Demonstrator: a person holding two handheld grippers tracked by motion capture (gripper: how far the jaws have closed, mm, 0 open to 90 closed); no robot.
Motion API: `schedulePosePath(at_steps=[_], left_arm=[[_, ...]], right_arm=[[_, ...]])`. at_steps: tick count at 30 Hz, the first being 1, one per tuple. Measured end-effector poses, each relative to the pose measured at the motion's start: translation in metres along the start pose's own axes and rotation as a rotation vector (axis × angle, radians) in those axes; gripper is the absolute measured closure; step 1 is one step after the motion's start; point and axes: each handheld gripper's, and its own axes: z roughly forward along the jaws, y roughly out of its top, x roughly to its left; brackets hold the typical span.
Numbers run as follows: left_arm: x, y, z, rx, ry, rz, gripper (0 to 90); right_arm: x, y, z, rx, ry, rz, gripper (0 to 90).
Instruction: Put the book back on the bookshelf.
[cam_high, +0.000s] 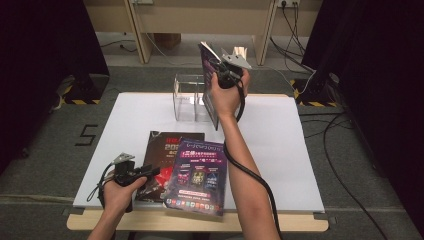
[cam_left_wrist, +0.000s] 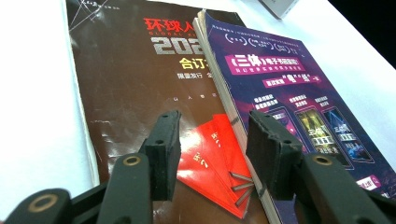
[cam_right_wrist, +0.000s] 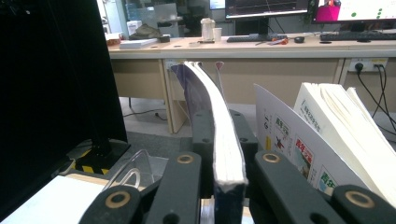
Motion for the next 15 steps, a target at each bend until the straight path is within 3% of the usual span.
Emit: schedulePosePath(at_steps=[15], left_arm=[[0.0007, 0.0006, -0.001, 0.0, 0.002, -0.001, 53.9]], right_arm=[[-0.0007, 0.0021, 0.0065, -0.01, -0.014, 0.002, 84.4]])
